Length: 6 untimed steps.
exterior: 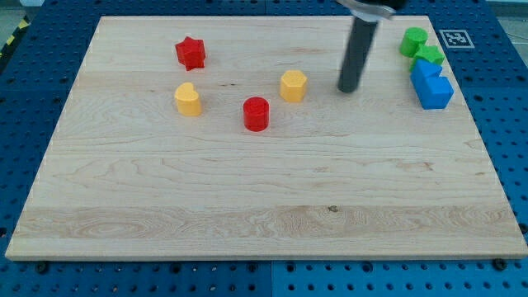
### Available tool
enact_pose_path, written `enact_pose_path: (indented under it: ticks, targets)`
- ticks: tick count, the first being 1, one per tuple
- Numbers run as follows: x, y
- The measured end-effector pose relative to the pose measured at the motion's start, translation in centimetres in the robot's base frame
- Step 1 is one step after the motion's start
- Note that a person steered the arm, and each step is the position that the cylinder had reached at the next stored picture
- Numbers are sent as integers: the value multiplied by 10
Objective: Move the arm to the bottom of the red circle
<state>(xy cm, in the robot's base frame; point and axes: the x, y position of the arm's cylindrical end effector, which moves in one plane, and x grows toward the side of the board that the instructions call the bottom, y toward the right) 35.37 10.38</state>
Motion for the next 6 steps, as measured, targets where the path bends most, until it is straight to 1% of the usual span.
enact_pose_path:
  ticks: [1,2,4,5,6]
  targets:
    - [-58,-40]
    - [-65,-54]
    - [-60,-56]
    - [-42,-57]
    - [-40,-85]
